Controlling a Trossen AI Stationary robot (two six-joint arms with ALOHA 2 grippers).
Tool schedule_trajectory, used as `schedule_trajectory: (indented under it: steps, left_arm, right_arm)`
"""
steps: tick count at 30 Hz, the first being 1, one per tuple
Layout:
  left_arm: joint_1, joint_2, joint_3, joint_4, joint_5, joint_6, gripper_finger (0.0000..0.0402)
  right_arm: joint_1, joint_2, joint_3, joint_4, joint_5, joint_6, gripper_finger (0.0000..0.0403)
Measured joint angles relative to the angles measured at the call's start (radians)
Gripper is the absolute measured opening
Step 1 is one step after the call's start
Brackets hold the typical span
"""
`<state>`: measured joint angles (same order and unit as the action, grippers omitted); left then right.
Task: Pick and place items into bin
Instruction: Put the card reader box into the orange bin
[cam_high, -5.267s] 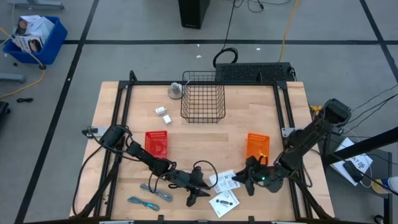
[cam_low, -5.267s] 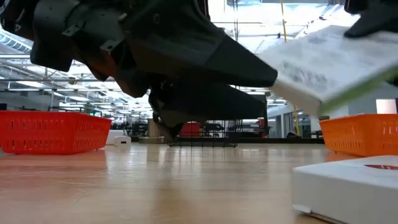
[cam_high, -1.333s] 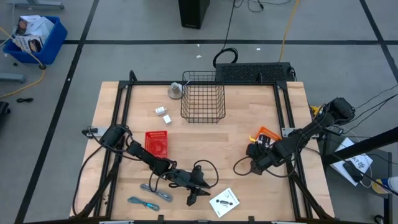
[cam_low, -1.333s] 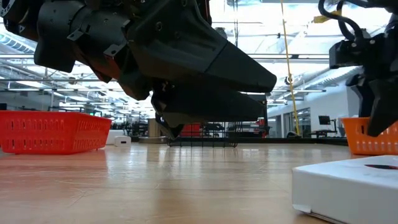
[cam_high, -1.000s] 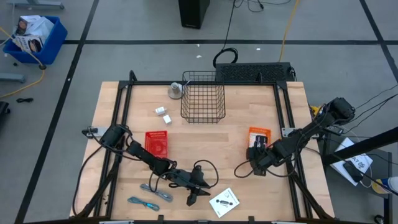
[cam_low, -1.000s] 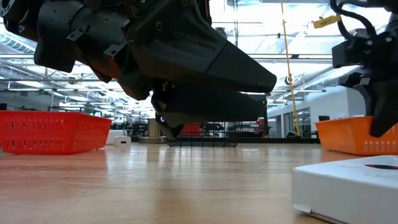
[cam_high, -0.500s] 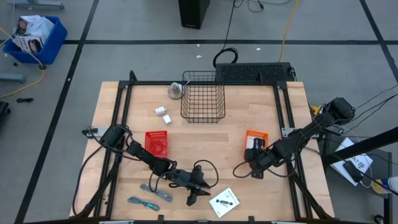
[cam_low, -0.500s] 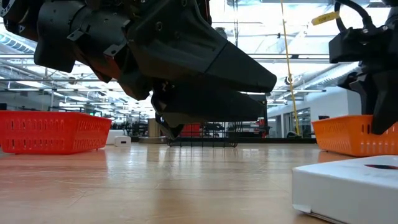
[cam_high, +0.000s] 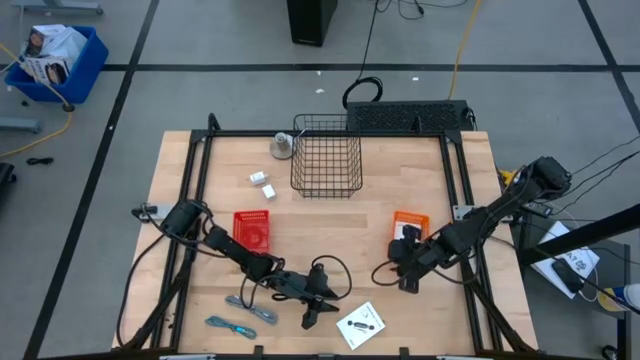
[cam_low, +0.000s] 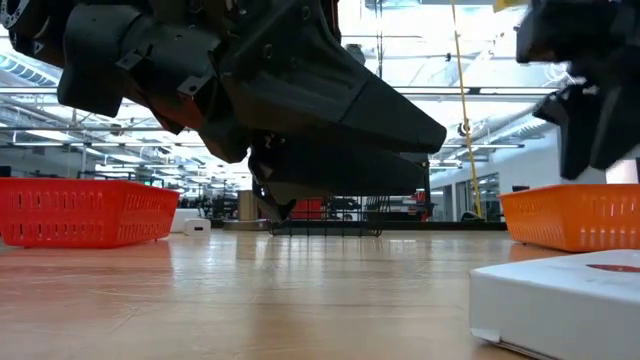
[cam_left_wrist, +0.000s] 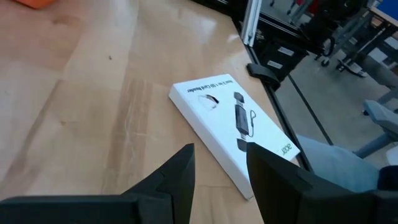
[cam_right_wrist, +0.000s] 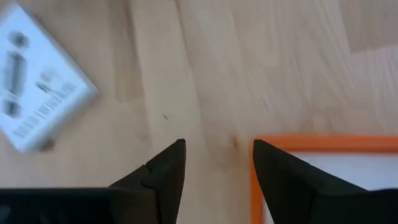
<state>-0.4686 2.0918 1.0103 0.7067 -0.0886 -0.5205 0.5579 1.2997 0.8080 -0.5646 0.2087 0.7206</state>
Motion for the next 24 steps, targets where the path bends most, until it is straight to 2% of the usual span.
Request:
schedule_trajectory:
  steps: [5, 8, 12, 16, 19, 21, 24]
  left_arm:
    - [0.000, 0.000, 0.000, 0.000, 0.000, -0.004, 0.0147]
    - [0.000, 0.000, 0.000, 0.001, 0.024, -0.003, 0.0147]
    - [0.000, 0.000, -0.001, 0.044, 0.113, 0.023, 0.0147]
    - [-0.004, 0.000, 0.009, 0.104, 0.254, 0.013, 0.0147]
    - [-0.016, 0.000, 0.044, 0.107, 0.292, 0.011, 0.0147]
    - [-0.024, -0.001, 0.085, 0.058, 0.307, 0.010, 0.0147]
    - [-0.034, -0.002, 0.164, -0.168, 0.308, 0.021, 0.0147]
  right_arm:
    - [-0.002, 0.000, 0.016, 0.013, -0.008, 0.064, 0.0171]
    - [0.000, 0.000, 0.016, 0.113, -0.086, 0.129, 0.0168]
    - [0.032, 0.000, 0.004, 0.327, -0.131, 0.166, 0.0168]
    - [0.063, 0.003, -0.044, 0.479, -0.147, 0.319, 0.0169]
    - [0.099, 0.023, -0.098, 0.557, -0.123, 0.467, 0.0169]
    - [0.123, 0.053, -0.133, 0.638, -0.088, 0.544, 0.0169]
    - [0.158, 0.104, -0.168, 0.776, -0.023, 0.604, 0.0169]
